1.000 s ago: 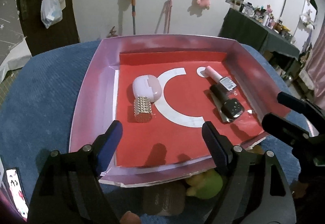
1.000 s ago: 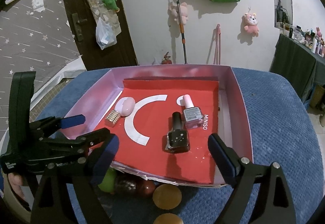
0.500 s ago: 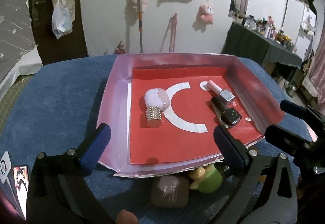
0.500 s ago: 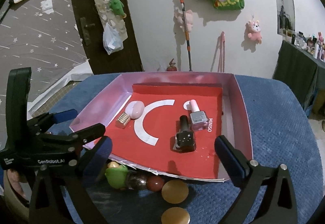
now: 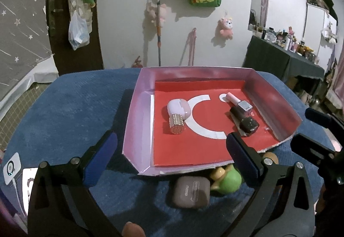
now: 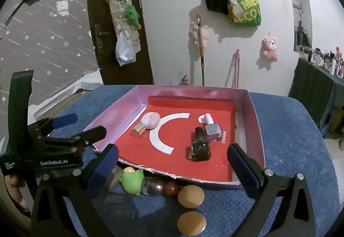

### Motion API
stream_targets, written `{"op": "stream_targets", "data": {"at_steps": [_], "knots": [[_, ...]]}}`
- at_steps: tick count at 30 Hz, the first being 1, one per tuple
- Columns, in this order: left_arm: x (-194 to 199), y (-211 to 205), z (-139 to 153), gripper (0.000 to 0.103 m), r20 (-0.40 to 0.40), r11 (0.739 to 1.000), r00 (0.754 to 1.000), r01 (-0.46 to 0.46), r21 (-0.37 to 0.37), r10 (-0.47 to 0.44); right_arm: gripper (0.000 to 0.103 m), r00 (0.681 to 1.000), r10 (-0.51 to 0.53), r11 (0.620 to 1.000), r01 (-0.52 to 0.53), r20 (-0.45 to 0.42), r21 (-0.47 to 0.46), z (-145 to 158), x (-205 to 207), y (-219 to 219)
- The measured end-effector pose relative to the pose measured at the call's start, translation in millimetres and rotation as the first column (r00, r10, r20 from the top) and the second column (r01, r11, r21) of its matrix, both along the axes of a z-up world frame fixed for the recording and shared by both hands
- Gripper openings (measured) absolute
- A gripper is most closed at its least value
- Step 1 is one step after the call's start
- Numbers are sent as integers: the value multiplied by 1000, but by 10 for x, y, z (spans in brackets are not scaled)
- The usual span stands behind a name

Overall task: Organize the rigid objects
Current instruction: 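Withdraw both tools from the box toward the remaining items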

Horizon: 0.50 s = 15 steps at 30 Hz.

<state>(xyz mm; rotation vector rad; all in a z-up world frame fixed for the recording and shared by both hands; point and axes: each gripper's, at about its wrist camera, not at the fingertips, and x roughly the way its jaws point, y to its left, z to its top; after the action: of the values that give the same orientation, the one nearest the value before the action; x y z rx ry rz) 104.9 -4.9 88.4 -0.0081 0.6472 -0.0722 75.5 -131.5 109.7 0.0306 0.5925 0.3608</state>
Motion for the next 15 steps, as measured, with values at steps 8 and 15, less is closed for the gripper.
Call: {"op": "stream_targets", "data": {"at_steps": [8,15], "knots": [[-162,-59,-4,103,1,999,999,35,14,-35,103,999,7,1000,-7,39,-9,0,-155,15],[-237,-88,-63,103,-28,998,998,62,6,-61,103,998,4,999,-1,62,-34,-28,-280,51]]}}
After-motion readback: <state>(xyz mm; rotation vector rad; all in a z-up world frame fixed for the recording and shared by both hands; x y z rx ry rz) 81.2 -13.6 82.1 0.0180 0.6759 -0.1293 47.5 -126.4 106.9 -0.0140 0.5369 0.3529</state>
